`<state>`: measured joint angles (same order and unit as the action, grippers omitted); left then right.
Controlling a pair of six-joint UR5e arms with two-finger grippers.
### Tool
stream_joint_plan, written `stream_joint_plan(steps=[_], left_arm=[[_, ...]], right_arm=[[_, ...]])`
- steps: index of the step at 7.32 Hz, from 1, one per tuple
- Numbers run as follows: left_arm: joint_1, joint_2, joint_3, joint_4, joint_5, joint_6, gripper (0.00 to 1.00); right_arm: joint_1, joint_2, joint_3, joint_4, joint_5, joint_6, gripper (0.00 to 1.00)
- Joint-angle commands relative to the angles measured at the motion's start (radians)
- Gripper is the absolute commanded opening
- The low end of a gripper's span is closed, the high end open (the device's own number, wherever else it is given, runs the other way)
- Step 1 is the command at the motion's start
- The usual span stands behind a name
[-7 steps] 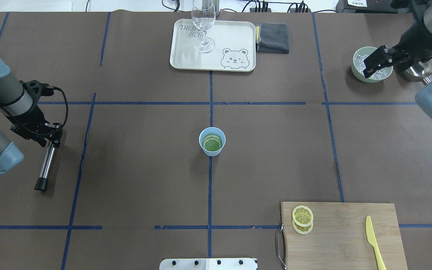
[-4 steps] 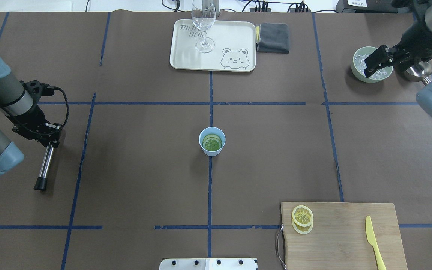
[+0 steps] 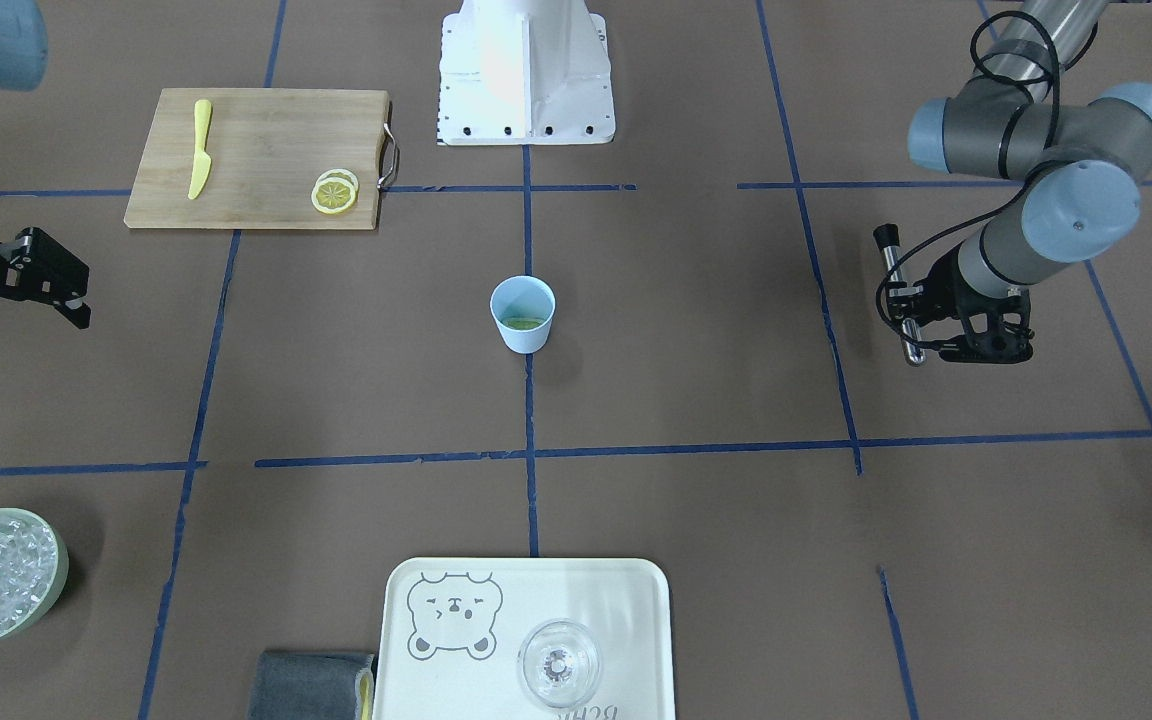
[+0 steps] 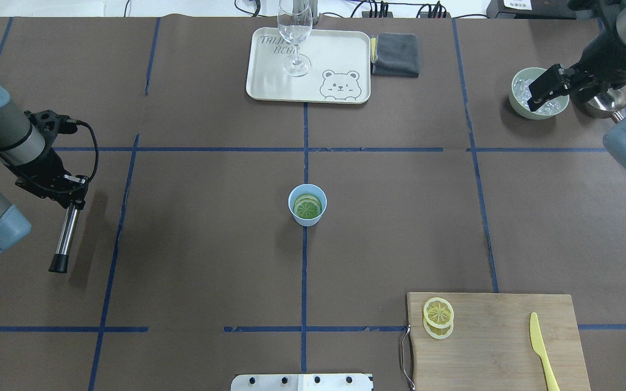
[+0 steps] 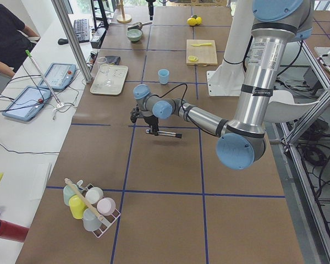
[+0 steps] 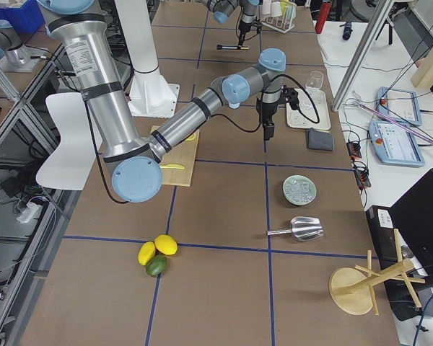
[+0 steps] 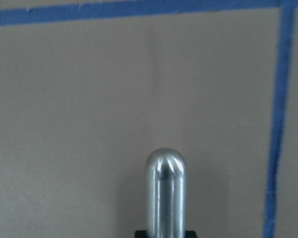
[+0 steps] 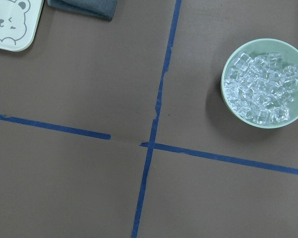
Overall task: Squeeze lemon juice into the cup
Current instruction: 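Close the left gripper around the top of the steel muddler, then lift the steel muddler with the left gripper and swing it upward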
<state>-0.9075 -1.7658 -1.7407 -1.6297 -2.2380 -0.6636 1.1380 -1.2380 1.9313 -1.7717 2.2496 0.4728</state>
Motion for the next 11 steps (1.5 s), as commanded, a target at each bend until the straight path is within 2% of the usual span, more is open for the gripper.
stream_joint_plan(steps=[1,2,4,5,6,7,10,11], left_arm=[[-0.048,-0.006,-0.207,0.036,0.149,-0.004,0.0],[-0.054,-0.036,-0.271,0.039,0.219,-0.022,0.0],[-0.111,-0.127,-0.319,0.047,0.244,-0.063,0.0],[-0.107,-0.159,-0.36,0.05,0.341,-0.167,0.0],[-0.102,-0.212,-0.37,0.048,0.386,-0.262,0.0],[-0.073,-0.215,-0.411,0.044,0.459,-0.289,0.0],[0.273,-0.216,-0.451,0.039,0.873,-0.671,0.0],[0.341,-0.216,-0.459,0.039,0.991,-0.723,0.0]], right_arm=[[-0.001,0.0,-0.005,0.0,0.005,0.004,1.0],[-0.001,0.002,-0.006,0.0,0.007,0.004,1.0],[-0.003,0.002,-0.006,0.0,0.016,0.007,1.0],[-0.003,0.002,-0.006,0.0,0.025,0.007,1.0],[-0.003,0.002,-0.006,0.0,0.034,0.007,1.0],[-0.003,0.002,-0.006,0.0,0.036,0.009,1.0],[-0.001,0.0,-0.003,0.0,0.047,0.017,1.0],[-0.001,-0.001,-0.003,-0.002,0.047,0.017,1.0]])
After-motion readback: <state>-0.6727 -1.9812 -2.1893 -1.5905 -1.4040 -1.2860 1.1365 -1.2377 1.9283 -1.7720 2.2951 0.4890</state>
